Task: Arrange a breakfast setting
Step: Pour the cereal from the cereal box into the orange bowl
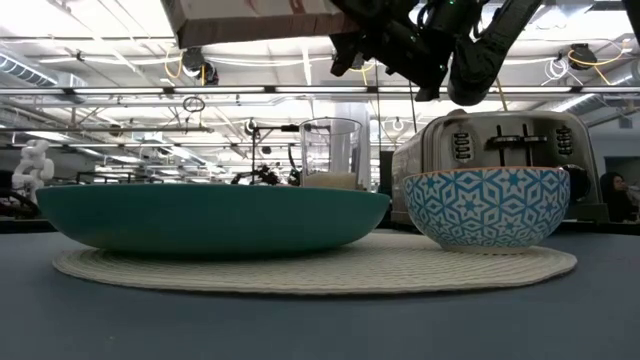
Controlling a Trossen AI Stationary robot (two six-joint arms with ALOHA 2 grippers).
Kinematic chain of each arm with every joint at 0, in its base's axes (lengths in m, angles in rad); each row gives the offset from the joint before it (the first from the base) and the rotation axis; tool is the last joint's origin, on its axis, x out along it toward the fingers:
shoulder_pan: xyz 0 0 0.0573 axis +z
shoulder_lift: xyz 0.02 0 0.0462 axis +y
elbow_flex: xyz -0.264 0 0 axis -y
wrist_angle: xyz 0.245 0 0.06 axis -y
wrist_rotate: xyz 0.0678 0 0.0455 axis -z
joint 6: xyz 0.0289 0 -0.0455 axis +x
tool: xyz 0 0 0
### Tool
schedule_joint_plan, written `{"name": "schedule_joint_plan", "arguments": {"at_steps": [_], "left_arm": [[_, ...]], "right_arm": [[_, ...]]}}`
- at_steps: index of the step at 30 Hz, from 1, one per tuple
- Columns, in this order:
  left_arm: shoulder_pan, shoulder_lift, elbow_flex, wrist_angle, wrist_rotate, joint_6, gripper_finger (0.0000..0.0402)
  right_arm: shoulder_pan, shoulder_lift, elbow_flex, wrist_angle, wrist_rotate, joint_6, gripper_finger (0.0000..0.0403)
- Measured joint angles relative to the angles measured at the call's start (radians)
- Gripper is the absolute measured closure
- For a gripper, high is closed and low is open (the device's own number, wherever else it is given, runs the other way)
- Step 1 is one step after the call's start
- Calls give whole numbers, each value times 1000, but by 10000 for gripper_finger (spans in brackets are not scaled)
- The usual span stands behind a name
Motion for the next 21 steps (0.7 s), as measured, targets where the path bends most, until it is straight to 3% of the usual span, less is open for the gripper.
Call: {"name": "schedule_joint_plan", "arguments": {"at_steps": [11,21], "left_arm": [[166,11,0,-1,250,-14,43],[228,50,0,-27,332,-23,43]], "right_arm": [[0,-1,1,-34,8,0,268],[1,-1,1,-80,44,23,268]]}}
